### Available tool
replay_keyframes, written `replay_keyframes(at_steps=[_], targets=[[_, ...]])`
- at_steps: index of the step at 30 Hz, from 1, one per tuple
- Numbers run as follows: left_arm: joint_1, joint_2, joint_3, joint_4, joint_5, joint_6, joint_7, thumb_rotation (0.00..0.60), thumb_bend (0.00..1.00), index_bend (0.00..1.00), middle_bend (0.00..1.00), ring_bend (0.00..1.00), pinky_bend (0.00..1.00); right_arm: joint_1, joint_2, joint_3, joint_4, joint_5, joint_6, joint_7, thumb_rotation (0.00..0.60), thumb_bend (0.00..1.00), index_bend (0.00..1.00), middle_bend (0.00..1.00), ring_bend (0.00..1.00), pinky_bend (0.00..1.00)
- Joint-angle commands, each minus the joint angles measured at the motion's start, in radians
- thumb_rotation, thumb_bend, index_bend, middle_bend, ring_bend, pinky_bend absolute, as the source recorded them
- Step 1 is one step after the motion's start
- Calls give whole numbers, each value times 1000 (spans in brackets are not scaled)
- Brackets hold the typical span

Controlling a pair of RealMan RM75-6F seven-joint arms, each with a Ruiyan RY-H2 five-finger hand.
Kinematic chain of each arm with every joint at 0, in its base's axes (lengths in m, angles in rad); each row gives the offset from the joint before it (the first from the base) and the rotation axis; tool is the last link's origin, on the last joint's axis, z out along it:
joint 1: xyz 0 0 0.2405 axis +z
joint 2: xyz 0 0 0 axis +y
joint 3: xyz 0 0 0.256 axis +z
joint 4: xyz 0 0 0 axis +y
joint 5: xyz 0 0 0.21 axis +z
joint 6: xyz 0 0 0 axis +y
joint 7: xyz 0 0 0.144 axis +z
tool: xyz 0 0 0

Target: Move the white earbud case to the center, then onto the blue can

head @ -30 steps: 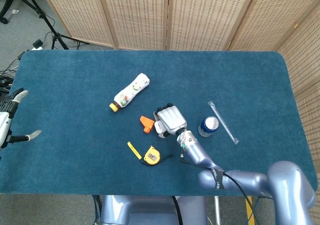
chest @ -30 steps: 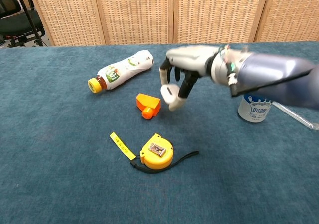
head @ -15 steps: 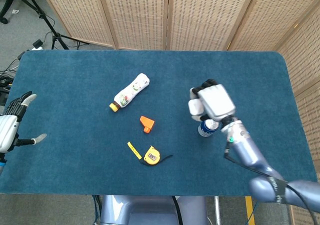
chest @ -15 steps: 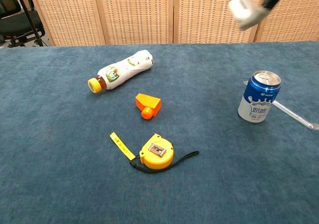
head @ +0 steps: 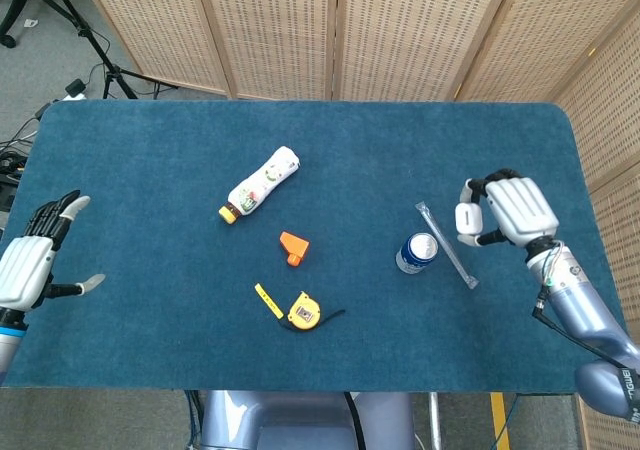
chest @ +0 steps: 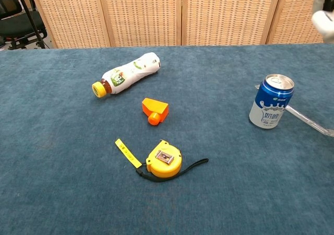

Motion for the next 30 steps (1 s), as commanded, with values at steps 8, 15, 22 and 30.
replay_keyframes(at_steps=[8, 15, 22, 30], targets=[[-4, -5, -3, -7, -18, -7, 20, 600, 159, 0, 0, 0, 0, 30, -97, -32, 41, -9, -69, -42, 600, 517, 577, 556, 352, 224], [-6, 0, -6, -5, -28, -18, 6, 600, 160, 0, 0, 0, 0, 70, -170, -24, 52, 72, -62, -146, 600, 517, 577, 526, 352, 224], [-3, 3, -8, -1, -28, -11, -11, 600, 160, 0, 0, 0, 0, 90, -212, -22, 57, 138, -37, -220, 600, 517, 577, 496, 334, 225], [-5, 0, -7, 0, -28, -16, -9, 600, 160, 0, 0, 0, 0, 115, -246, -30, 36, 198, -22, -300, 600, 517, 576, 444, 298, 224]])
